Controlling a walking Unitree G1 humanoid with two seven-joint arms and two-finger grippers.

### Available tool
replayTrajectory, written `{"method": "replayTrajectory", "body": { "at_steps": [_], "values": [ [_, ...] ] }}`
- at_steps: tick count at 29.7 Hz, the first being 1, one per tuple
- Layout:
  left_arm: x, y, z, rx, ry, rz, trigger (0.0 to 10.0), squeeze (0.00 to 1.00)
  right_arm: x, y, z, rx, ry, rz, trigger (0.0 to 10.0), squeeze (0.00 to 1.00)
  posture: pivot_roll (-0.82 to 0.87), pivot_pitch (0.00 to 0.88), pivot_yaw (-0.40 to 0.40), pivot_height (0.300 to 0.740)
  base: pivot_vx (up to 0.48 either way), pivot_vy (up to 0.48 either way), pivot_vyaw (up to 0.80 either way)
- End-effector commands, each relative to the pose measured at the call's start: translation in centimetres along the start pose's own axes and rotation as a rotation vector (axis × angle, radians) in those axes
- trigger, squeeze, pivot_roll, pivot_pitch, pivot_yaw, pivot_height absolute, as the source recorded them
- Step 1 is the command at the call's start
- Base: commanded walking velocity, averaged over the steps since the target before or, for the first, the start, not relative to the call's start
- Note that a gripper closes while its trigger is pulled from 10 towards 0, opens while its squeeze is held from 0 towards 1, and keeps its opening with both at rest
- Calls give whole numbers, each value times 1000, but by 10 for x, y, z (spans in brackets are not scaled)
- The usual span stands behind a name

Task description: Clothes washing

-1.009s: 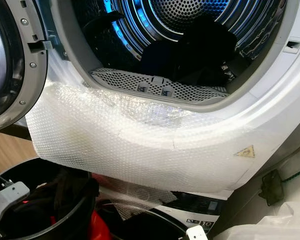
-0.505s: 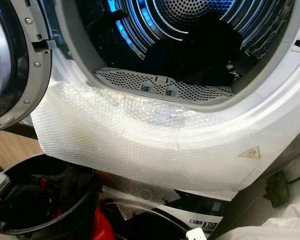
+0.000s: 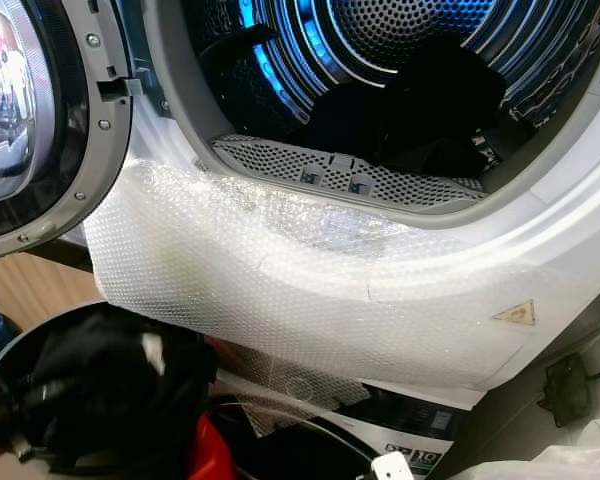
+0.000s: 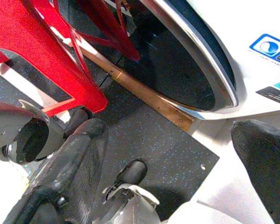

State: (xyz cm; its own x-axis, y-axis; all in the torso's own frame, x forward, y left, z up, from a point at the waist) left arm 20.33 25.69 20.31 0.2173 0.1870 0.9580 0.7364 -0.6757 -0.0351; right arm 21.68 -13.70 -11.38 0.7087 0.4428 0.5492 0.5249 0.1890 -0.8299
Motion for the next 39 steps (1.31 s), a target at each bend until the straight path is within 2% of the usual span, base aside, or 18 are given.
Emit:
{"method": "replayTrajectory", "body": {
  "at_steps": [1, 5, 6, 7, 9, 11, 14, 16, 19, 21, 22, 23, 26, 28, 35, 37, 38, 39],
  "values": [
    [14, 3, -18, -55, 34, -25, 0, 0, 4, 1, -2, -2, -2, -2, 10000, 0, 368, 0, -72, 740, 0, 0, 0],
    [37, 22, -39, -138, 87, -84, 0, 0, 8, 1, -1, 1, -5, -10, 10000, 0, 373, 0, -74, 740, 0, 0, 0],
    [56, 39, -49, -202, 86, -165, 0, 0, 9, 2, 0, 6, -10, -11, 10000, 0, 375, 0, -71, 740, 0, 0, 0],
    [56, 39, -49, -202, 86, -165, 0, 0, 9, 2, 0, 6, -10, -11, 10000, 0, 375, 0, -71, 740, 0, 0, 0],
    [68, 56, -60, -289, 86, -196, 0, 0, 11, 2, 1, 6, -7, -13, 10000, 0, 369, 0, -62, 740, 0, 0, 0],
    [71, 76, -77, -423, 117, -165, 0, 0, 11, 2, 3, 6, 3, -16, 10000, 0, 361, 0, -57, 740, 0, 0, 0],
    [74, 95, -85, -517, 124, -145, 0, 0, 12, 3, 6, 8, 12, -18, 10000, 0, 340, 0, -42, 740, 0, 0, 0],
    [81, 113, -97, -632, 147, -113, 0, 0, 11, 3, 7, -5, 50, -23, 10000, 0, 310, 0, -22, 740, 0, 0, 0],
    [82, 120, -102, -694, 157, -80, 0, 0, 9, 3, 7, -13, 64, -19, 10000, 0, 275, 0, 3, 740, 0, 0, 0],
    [81, 129, -111, -806, 159, -11, 0, 0, 3, 2, 7, -21, 88, -11, 10000, 0, 247, 0, 18, 740, 0, 0, 0],
    [81, 129, -111, -806, 159, -11, 0, 0, 3, 2, 7, -21, 88, -11, 10000, 0, 247, 0, 18, 740, 0, 0, 0],
    [80, 133, -116, -866, 164, 33, 0, 0, 0, 1, 6, -30, 108, -7, 10000, 0, 226, 0, 28, 740, 0, 0, 0],
    [81, 140, -121, -935, 196, 84, 0, 0, -5, 0, 5, -42, 126, 3, 10000, 0, 215, 0, 34, 740, 0, 0, 0],
    [93, 154, -122, -996, 264, 110, 0, 0, -12, -1, 2, -60, 147, 13, 10000, 0, 192, 0, 50, 740, 0, 0, 0],
    [120, 172, -120, -1139, 310, 165, 0, 0, -17, -2, 1, -72, 169, 22, 10000, 0, 134, 0, 78, 740, 0, 0, 0],
    [134, 193, -114, -1110, 346, 159, 0, 0, -18, -3, 0, -83, 191, 17, 10000, 0, 95, 0, 92, 740, 0, 0, 0],
    [150, 213, -110, -1035, 393, 111, 0, 0, -18, -3, -1, -90, 204, 14, 10000, 0, 79, 0, 98, 740, 0, 0, 0],
    [157, 222, -109, -992, 412, 79, 0, 0, -19, -3, -2, -93, 208, 14, 10000, 0, 74, 0, 99, 740, 0, 0, 0]
  ]
}}
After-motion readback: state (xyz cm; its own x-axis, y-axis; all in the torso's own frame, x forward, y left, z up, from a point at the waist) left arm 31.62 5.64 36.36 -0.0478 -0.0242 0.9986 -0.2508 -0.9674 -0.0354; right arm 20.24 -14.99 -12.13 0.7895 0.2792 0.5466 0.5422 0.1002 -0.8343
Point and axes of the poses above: a point about 5 cm out from each wrist's last joint towards the gripper, its own y axis pointing out of the wrist towards the gripper, its own x axis along the axis of the wrist's last joint, z = x × y, the point moved 4 cm from there along y, pointing out of the wrist towards the gripper, and after that the axes turned 11 degrees about -y, right-handed, at the moved point
